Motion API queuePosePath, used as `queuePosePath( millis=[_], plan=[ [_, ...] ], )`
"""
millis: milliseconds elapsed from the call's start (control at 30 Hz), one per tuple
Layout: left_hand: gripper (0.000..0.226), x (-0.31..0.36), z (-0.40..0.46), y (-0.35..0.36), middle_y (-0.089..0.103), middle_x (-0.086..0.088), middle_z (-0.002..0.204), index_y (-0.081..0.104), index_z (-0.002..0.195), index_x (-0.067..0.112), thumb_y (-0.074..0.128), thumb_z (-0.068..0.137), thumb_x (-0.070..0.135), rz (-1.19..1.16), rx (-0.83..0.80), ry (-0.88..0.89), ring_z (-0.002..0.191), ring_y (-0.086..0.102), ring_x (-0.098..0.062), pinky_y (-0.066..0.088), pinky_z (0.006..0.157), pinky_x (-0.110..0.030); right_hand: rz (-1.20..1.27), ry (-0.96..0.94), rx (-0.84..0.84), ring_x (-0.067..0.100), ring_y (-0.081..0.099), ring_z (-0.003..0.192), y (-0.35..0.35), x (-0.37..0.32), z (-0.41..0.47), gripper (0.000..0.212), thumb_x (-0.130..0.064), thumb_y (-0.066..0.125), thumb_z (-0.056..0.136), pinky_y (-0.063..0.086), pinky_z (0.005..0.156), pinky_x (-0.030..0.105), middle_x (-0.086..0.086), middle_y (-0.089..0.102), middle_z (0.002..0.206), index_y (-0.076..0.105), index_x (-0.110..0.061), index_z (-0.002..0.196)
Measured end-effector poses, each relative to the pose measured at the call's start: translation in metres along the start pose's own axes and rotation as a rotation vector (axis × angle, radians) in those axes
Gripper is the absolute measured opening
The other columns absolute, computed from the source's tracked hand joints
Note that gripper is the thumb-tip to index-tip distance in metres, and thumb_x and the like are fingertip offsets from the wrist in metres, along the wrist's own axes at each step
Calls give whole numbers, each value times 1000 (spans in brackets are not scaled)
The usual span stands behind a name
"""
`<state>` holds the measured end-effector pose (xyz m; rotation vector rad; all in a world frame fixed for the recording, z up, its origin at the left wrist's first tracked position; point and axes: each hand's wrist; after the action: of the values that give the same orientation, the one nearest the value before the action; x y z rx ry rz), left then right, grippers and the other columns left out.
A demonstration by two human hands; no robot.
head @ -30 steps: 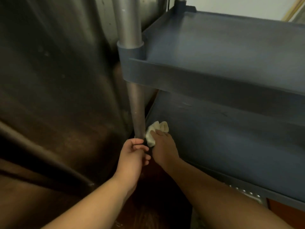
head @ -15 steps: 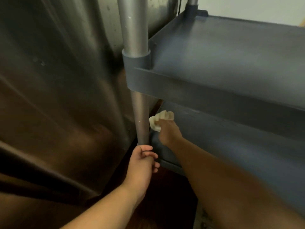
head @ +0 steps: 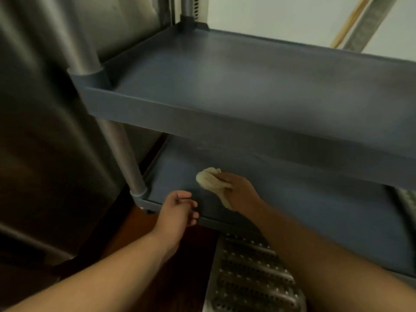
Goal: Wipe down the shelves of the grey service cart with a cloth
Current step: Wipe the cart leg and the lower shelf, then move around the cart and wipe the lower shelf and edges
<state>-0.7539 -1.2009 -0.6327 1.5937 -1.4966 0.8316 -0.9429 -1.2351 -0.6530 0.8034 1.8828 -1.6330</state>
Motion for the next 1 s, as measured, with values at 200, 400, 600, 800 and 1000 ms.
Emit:
queuePosePath(
  millis=[200, 400, 600, 800, 1000],
  plan=[
    [30, -6, -7, 81, 62, -8, 94, 54, 108, 17, 42, 88, -2, 140, -214, -36, 74, 61, -20, 49, 63, -33, 50, 99, -5, 17, 54, 127, -79, 43, -74, 49, 0, 48, 96, 34, 91, 7, 0, 60, 136, 59, -26, 136],
    [25, -12, -52, 124, 57, -9, 96, 47, 109, 13, 41, 91, -3, 277, -237, -14, 69, 57, -20, 51, 65, -37, 219, 194, 61, 16, 62, 114, -103, 41, -145, 43, 1, 49, 96, 47, 84, 12, 1, 66, 125, 63, -20, 130],
    [29, 24, -136, 137, 60, -12, 86, 50, 108, 6, 38, 84, -7, 202, -164, -94, 72, 59, -22, 49, 63, -34, 445, 410, 67, 9, 68, 98, -127, -27, -212, 17, -19, 63, 92, 52, 83, 15, -12, 72, 98, 70, -32, 99],
    [41, 131, -267, 139, 57, -12, 86, 52, 105, 10, 42, 76, -18, 63, -142, -129, 70, 58, -18, 51, 59, -26, 603, 374, 66, 18, 69, 102, -219, -149, -300, 45, 3, 56, 84, 57, 91, 41, 1, 74, 108, 72, -27, 113],
    [41, 296, -405, 151, 59, -11, 95, 53, 110, 10, 47, 79, -15, 101, -236, -46, 78, 60, -18, 52, 63, -25, 732, 363, 107, 16, 70, 99, -347, -293, -375, 41, 2, 57, 89, 58, 80, 31, -1, 74, 105, 69, -25, 117]
  ],
)
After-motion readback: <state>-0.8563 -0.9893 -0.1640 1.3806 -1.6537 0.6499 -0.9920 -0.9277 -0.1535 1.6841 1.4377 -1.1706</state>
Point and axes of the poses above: each hand's wrist, its own z-axis towards the middle knuckle, its own y-axis out of the palm, x = y × z
